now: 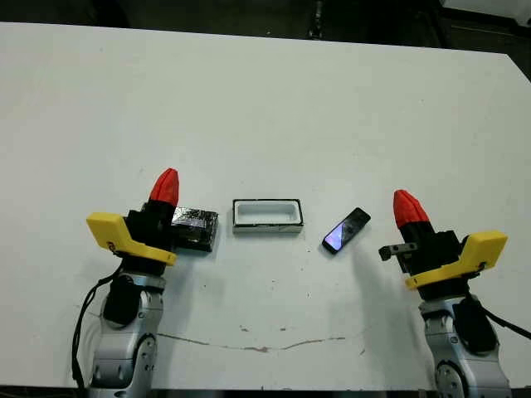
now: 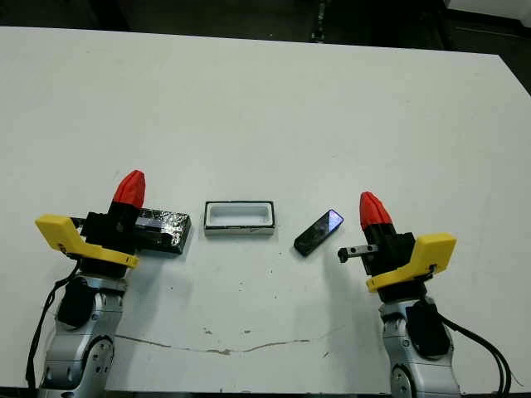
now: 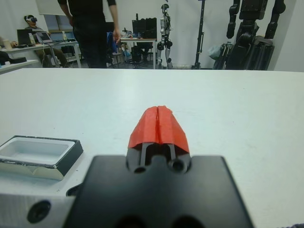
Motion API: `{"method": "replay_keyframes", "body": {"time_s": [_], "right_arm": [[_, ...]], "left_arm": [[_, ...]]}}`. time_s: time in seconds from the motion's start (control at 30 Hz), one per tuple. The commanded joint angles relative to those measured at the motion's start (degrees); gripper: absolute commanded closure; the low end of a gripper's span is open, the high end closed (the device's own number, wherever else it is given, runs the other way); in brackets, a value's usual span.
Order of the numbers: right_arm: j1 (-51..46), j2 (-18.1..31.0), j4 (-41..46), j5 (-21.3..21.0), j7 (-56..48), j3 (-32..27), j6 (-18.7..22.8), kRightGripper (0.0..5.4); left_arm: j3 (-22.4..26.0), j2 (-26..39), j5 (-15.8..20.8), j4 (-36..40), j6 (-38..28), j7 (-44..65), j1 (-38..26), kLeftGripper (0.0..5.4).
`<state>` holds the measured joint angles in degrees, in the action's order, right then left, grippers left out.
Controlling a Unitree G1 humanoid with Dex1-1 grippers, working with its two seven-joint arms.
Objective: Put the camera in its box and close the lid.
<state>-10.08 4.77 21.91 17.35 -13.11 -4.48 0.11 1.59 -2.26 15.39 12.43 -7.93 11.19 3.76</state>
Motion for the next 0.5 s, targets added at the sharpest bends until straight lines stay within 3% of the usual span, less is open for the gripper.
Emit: {"method": "replay_keyframes", "body": {"time_s": [0.03, 0.4, 0.5], "right_arm": [[-0.8, 0.5, 0.0, 0.2, 0.2, -0.4, 0.9, 5.4], [-0.9, 1.1, 0.3, -0.3, -0.1, -0.5, 0.7, 5.4], [-0.1, 2.4, 1.0, 2.2, -1.6, -1.8, 1.5, 5.4]], "left_arm": [[0.1, 0.1, 0.0, -0.5, 0.0, -0.2, 0.8, 5.38], [0.1, -0.1, 0.0, -0.4, -0.4, -0.2, 1.0, 5.38], [-0.2, 0.6, 0.0, 1.2, 0.6, 0.0, 1.5, 5.1]]}}
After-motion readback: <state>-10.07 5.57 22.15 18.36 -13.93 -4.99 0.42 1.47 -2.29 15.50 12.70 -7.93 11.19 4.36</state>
